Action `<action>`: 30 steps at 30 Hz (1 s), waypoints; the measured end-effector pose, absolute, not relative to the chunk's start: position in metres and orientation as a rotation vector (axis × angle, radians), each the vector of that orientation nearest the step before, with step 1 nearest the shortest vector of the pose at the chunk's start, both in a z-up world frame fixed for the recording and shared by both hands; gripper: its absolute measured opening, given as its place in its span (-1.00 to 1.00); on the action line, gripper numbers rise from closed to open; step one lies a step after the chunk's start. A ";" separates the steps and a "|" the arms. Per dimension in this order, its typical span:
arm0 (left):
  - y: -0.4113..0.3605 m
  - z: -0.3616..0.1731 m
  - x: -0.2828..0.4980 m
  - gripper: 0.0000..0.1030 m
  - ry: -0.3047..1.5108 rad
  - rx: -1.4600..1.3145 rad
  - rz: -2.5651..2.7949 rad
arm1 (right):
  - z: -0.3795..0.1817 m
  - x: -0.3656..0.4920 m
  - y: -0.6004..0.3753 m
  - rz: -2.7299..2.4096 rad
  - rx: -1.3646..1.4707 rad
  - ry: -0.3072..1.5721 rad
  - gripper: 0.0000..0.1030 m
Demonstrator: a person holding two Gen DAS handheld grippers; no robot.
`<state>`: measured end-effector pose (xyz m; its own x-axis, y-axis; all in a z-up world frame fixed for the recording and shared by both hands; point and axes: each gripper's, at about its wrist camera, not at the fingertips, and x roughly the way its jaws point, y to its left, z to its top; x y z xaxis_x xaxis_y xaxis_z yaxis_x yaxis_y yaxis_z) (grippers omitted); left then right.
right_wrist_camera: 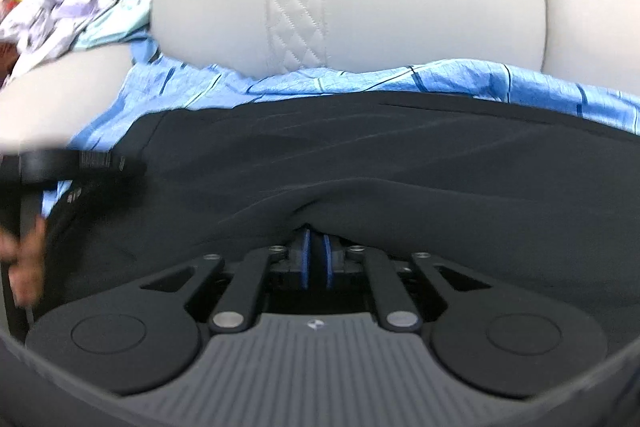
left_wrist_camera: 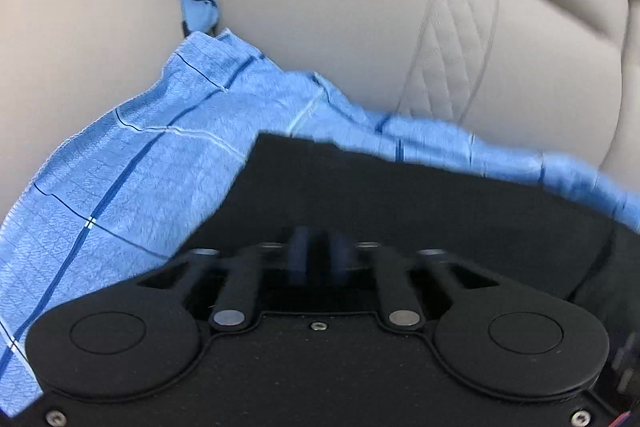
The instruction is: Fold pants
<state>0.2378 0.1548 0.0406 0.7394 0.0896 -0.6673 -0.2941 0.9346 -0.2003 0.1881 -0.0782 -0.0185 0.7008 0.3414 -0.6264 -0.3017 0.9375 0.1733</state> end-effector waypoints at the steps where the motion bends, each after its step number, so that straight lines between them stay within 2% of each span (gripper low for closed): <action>1: 0.160 0.045 0.241 0.01 0.696 -0.329 0.220 | -0.017 0.184 -0.081 0.382 0.052 0.715 -0.14; 2: 0.164 0.050 0.244 0.10 0.684 -0.347 0.223 | -0.015 0.179 -0.086 0.411 0.055 0.719 0.13; 3: 0.168 0.054 0.248 0.11 0.684 -0.356 0.222 | -0.013 0.175 -0.091 0.435 0.063 0.727 0.31; 5: 0.175 0.057 0.262 0.18 0.709 -0.379 0.216 | -0.008 0.171 -0.104 0.450 0.082 0.746 0.35; 7: 0.182 0.058 0.278 0.38 0.743 -0.412 0.232 | 0.001 0.173 -0.118 0.427 0.104 0.764 0.42; 9: 0.184 0.057 0.291 0.79 0.766 -0.422 0.247 | 0.011 0.185 -0.135 0.391 0.137 0.770 0.54; 10: 0.186 0.056 0.300 0.88 0.778 -0.422 0.271 | 0.016 0.194 -0.144 0.365 0.157 0.772 0.58; 12: 0.186 0.054 0.311 0.90 0.790 -0.425 0.334 | 0.025 0.218 -0.161 0.278 0.194 0.782 0.71; 19: 0.192 0.034 0.345 0.98 0.863 -0.510 0.416 | 0.020 0.336 -0.197 0.019 0.400 0.939 0.86; 21: 0.191 0.033 0.352 0.99 0.853 -0.495 0.428 | 0.012 0.372 -0.196 -0.051 0.384 0.998 0.96; 30: 0.183 0.025 0.364 0.99 0.845 -0.408 0.431 | -0.018 0.439 -0.166 -0.205 0.221 1.113 1.00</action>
